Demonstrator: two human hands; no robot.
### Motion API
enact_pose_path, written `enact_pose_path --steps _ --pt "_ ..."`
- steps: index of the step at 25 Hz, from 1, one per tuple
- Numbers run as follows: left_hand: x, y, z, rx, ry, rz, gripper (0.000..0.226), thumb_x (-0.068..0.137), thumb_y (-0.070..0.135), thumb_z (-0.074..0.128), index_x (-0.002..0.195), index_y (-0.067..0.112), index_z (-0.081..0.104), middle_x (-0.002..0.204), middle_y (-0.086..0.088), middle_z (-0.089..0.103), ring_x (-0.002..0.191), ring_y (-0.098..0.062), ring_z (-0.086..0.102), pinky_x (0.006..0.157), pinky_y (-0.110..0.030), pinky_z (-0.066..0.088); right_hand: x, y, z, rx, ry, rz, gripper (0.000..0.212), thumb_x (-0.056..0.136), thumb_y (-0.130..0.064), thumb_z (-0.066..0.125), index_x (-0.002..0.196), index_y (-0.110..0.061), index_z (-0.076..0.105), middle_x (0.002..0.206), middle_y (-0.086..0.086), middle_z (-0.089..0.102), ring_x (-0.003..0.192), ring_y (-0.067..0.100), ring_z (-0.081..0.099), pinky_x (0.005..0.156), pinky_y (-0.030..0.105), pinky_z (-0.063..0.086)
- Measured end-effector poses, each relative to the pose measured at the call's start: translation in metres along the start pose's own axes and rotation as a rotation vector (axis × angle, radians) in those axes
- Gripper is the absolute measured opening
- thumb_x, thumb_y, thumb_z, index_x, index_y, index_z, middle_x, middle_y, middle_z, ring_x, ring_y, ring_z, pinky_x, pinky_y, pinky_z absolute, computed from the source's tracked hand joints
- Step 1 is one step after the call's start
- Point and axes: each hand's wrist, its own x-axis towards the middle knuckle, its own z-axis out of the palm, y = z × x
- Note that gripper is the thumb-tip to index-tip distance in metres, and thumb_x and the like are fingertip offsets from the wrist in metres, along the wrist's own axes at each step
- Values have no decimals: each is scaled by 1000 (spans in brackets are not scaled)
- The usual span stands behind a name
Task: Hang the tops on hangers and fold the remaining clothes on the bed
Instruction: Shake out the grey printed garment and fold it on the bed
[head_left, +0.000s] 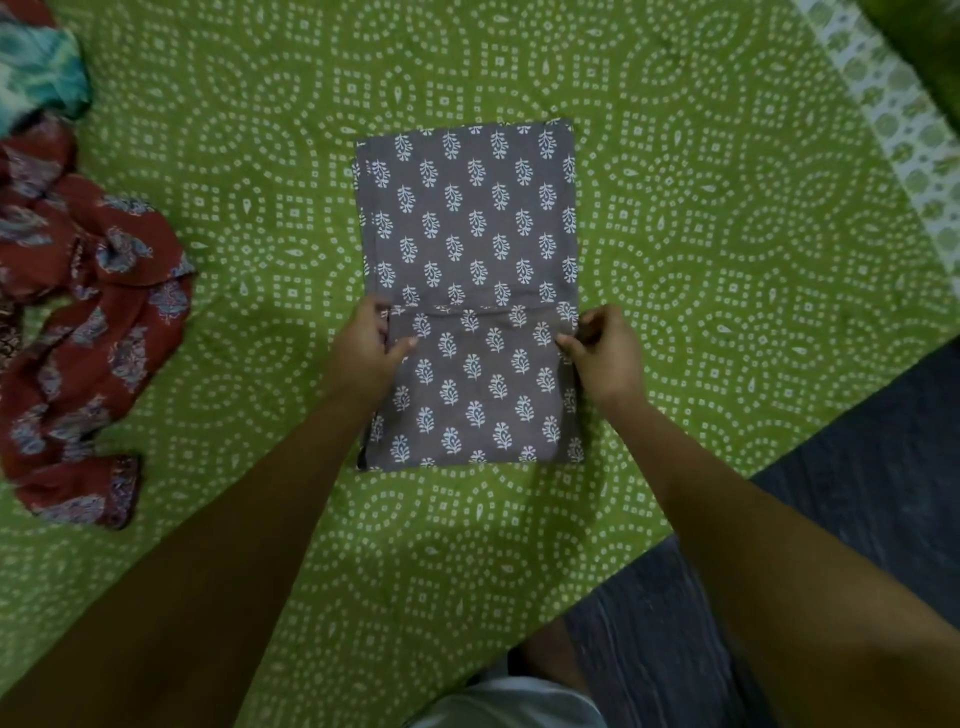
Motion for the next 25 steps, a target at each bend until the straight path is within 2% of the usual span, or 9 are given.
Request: enact_pose_path --steps 2,5,9,13,16,17,19,21,25 --pt "7 -6 -7 364 -3 364 58 78 3 66 133 7 46 126 -14 56 112 -31 55 95 -41 46 -3 11 -13 -293 -41 -341 42 86 -17 61 125 -9 47 123 10 52 112 25 50 95 35 43" --pt "14 -24 -30 918 -358 1110 80 74 6 46 151 12 23 158 -9 19 145 -31 21 116 -49 19 5 31 -41 -820 -368 -945 73 85 -28 46 152 -18 18 158 8 17 146 27 13 118 47 16" --pt "37 -39 -24 1138 -500 1355 85 75 27 48 152 11 17 158 -14 14 145 -33 18 116 -53 16 40 13 -18 -1109 -570 -1259 64 92 -22 25 154 -25 11 160 3 11 148 24 8 119 42 8" --pt "66 -40 -13 967 -726 1287 109 60 53 55 152 11 13 159 -13 12 147 -33 8 118 -47 10 82 -4 4 -978 -836 -1351 77 82 -12 39 152 -28 11 158 -6 13 147 16 6 119 34 1" --pt "69 -48 -16 455 -762 1039 77 83 56 41 146 12 35 152 -5 33 145 -11 21 118 -34 18 70 -6 -1 -551 -830 -754 64 82 -1 54 133 -40 52 147 -7 43 137 15 38 108 36 36" --pt "66 -40 -16 185 -728 807 75 86 65 38 137 12 51 141 -4 49 135 1 37 114 -26 26 65 -14 2 -227 -705 -498 32 91 -11 53 108 -31 72 123 -1 65 114 13 59 94 32 48" --pt "64 -17 -12 -381 -526 204 57 85 63 53 105 14 73 100 1 74 95 9 64 102 -25 43 73 -21 6 167 -509 -32 39 95 -13 49 64 -16 74 70 -3 72 65 6 67 62 20 53" --pt "81 -4 -14 -687 -395 -175 28 91 44 56 100 20 68 91 8 75 88 -6 70 98 -40 48 85 -38 -2 358 -440 126 15 88 -11 60 82 -10 74 80 0 73 70 8 67 61 17 52" --pt "77 -6 -21 -599 -422 -318 35 74 26 79 105 13 70 101 -2 73 92 -20 70 80 -35 57 83 -45 -6 507 -462 246 25 90 -21 65 107 -3 68 98 6 73 82 16 70 73 28 54"
